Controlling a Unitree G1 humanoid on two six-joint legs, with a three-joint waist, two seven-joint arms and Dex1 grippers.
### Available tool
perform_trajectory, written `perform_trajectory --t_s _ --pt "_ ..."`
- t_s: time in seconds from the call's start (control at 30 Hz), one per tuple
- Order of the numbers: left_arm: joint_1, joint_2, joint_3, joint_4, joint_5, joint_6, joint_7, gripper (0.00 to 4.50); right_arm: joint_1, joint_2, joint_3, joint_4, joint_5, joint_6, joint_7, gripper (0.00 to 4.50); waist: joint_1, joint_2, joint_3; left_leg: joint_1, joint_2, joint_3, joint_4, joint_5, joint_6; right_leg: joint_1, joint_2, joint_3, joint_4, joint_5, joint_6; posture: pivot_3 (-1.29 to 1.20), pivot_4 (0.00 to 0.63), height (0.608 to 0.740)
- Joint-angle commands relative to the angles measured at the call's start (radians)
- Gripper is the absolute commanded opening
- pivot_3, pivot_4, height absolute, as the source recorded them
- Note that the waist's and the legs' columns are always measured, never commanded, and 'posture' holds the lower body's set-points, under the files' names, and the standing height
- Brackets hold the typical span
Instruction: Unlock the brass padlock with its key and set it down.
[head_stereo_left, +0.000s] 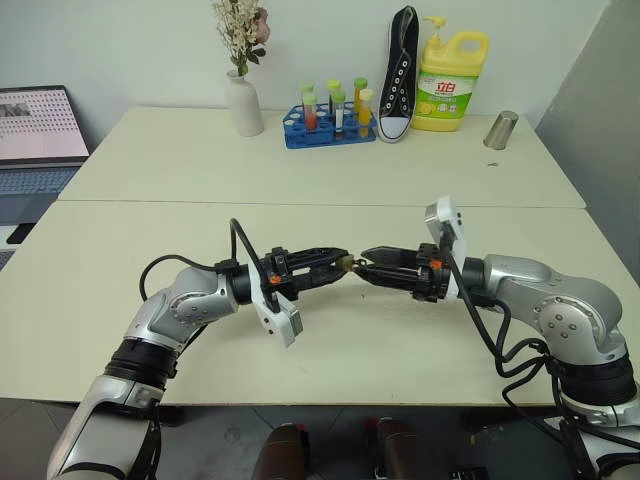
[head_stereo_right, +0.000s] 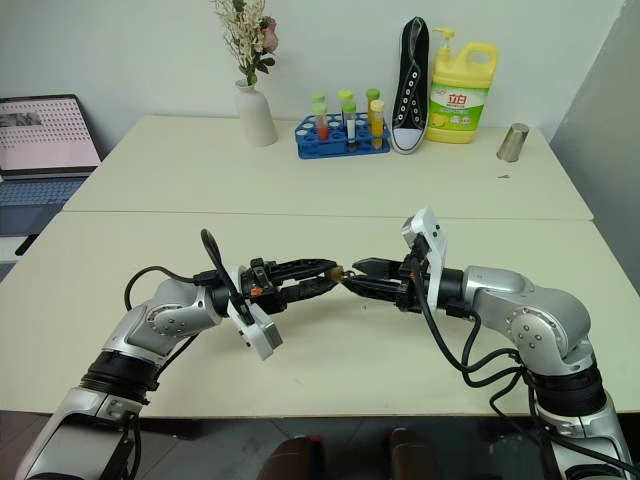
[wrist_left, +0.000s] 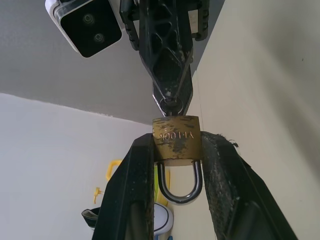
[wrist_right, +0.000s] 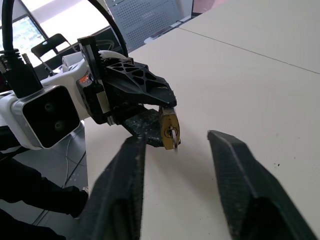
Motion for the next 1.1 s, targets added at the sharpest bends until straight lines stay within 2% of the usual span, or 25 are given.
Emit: perform_trajectory --t_s 0.03,0.07,0.1,0.37,0.67,0.8,1.1 --pt "-0.006 0.001 0.007 -0.034 -0.002 0.001 0.020 0.95 -0.023 -0.004 -0.011 -0.015 0.008 0.005 0.011 0.56 0.000 0.000 0.000 0.000 0.000 0.000 0.000 0.000 0.000 0.000 0.000 0.000 0.000 0.000 0.000 0.00 0.150 0.740" --pt "-0.004 0.001 0.007 -0.037 -0.002 0.002 0.020 0.95 -0.021 -0.005 -0.012 -0.017 0.009 0.006 0.012 0.11 0.000 0.000 0.000 0.000 0.000 0.000 0.000 0.000 0.000 0.000 0.000 0.000 0.000 0.000 0.000 0.00 0.150 0.740" --pt "-0.003 0.001 0.007 -0.039 -0.002 0.004 0.020 0.95 -0.020 -0.005 -0.013 -0.018 0.009 0.007 0.014 0.00 0.000 0.000 0.000 0.000 0.000 0.000 0.000 0.000 0.000 0.000 0.000 0.000 0.000 0.000 0.000 0.00 0.150 0.740" --pt "0.003 0.004 0.004 -0.050 0.002 0.006 0.019 0.95 -0.032 -0.015 -0.033 -0.002 0.045 0.046 0.034 0.00 0.000 0.000 0.000 0.000 0.000 0.000 0.000 0.000 0.000 0.000 0.000 0.000 0.000 0.000 0.000 0.00 0.150 0.740" --pt "0.017 0.010 -0.007 -0.059 0.009 -0.015 0.013 0.95 -0.104 0.011 -0.112 0.107 0.240 0.260 -0.023 0.00 0.000 0.000 0.000 0.000 0.000 0.000 0.000 0.000 0.000 0.000 0.000 0.000 0.000 0.000 0.000 0.00 0.150 0.740" --pt "0.020 0.008 -0.006 -0.060 0.019 -0.020 0.018 0.95 -0.125 0.018 -0.139 0.150 0.306 0.337 -0.071 0.00 0.000 0.000 0.000 0.000 0.000 0.000 0.000 0.000 0.000 0.000 0.000 0.000 0.000 0.000 0.000 0.00 0.150 0.740" --pt "0.038 0.010 0.007 -0.079 0.086 -0.031 0.062 0.95 -0.241 0.092 -0.235 0.407 0.525 0.531 -0.328 0.00 -0.001 0.000 0.000 -0.001 0.001 0.000 -0.001 0.000 0.000 0.000 0.000 0.000 0.000 0.000 0.000 0.00 0.150 0.740"
